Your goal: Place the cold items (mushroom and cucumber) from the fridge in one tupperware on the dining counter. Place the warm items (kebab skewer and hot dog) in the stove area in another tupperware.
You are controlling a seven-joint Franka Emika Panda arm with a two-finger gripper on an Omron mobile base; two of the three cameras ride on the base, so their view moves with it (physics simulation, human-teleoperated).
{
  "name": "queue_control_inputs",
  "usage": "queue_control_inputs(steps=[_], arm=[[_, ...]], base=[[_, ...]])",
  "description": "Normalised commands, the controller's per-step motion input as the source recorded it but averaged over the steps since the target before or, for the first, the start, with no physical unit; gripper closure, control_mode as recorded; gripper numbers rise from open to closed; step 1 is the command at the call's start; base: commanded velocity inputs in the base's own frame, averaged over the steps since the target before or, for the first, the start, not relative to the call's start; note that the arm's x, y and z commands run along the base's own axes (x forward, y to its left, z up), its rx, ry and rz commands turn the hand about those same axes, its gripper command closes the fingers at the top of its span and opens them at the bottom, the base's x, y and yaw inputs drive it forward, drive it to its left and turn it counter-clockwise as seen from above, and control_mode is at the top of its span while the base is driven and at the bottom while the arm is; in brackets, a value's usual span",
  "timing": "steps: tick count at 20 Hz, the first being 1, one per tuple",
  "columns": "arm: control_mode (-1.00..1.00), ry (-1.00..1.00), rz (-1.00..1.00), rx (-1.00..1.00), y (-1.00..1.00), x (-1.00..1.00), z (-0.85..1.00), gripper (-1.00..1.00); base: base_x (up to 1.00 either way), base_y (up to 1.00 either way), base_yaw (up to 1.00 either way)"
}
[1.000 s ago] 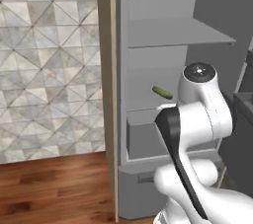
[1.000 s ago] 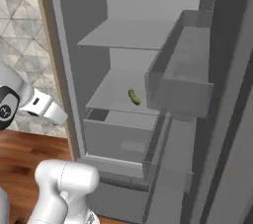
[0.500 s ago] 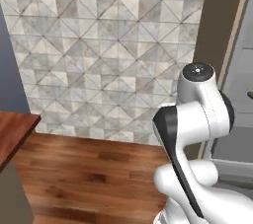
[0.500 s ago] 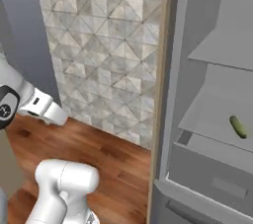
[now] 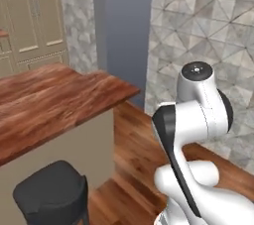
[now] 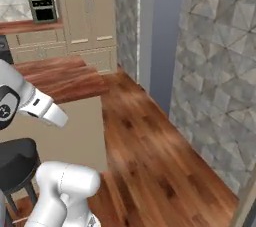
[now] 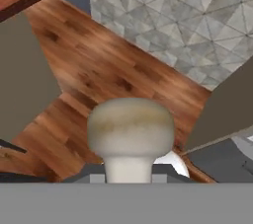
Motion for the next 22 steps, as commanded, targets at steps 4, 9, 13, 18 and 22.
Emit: queue_control_inputs(steps=[4, 9, 13, 18, 22], arm=[[1.00, 0.00, 0.00, 0.00, 0.00, 0.00, 0.00, 1.00], [1.00, 0.00, 0.00, 0.00, 0.00, 0.00, 0.00, 1.00], [1.00, 0.00, 0.00, 0.00, 0.00, 0.00, 0.00, 1.00], [1.00, 0.00, 0.00, 0.00, 0.00, 0.00, 0.00, 1.00], [1.00, 0.00, 0.00, 0.00, 0.00, 0.00, 0.00, 1.00]], base=[[0.15, 0.01, 1.00], [0.02, 0.13, 1.00], [0.51, 0.14, 0.76], [0.32, 0.64, 0.44], [0.42, 0.57, 0.58]])
